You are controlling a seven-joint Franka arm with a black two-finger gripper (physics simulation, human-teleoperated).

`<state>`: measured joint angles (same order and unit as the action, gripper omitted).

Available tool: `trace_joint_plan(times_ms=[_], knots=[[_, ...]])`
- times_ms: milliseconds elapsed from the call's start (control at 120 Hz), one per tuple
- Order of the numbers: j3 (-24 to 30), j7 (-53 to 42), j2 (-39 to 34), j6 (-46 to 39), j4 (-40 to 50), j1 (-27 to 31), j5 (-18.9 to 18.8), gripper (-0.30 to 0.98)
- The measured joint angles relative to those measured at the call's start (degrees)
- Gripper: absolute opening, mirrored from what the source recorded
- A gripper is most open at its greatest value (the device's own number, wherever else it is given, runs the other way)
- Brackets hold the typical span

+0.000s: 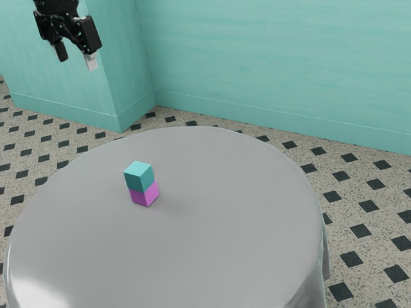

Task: Pick up the blue block with one arm, and put the blue block on the table with one arm

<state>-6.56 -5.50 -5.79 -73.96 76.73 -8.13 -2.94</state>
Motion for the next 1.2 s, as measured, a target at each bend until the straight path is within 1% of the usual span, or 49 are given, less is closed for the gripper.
trace_joint_plan(times_ms=[117, 167, 250, 383, 633, 750, 917, 1000, 1200], knots=[[0.14, -0.36, 0.69, 0.29, 0.44, 0.14, -0.03, 0.69], [0.23, -0.48, 1.65, -0.39, 2.28, -0.29, -0.03, 0.69], [-0.08, -0.66, 3.06, -4.91, 8.43, -0.66, -0.30, 0.69], [-0.27, -0.04, 5.35, -12.97, 15.78, 1.75, -0.33, 0.69], [-0.42, 5.16, 9.77, -22.24, 24.22, 5.86, -0.08, 0.69], [-0.46, 6.91, 13.53, -25.54, 24.39, 7.72, -0.18, 0.69], [-0.40, 8.32, 22.68, -28.18, 17.60, 8.01, -0.01, 0.69], [-0.38, 8.63, 26.42, -28.89, 15.04, 8.43, 0.76, 0.69], [-0.38, 9.21, 28.83, -29.75, 14.92, 8.82, 2.01, 0.69]])
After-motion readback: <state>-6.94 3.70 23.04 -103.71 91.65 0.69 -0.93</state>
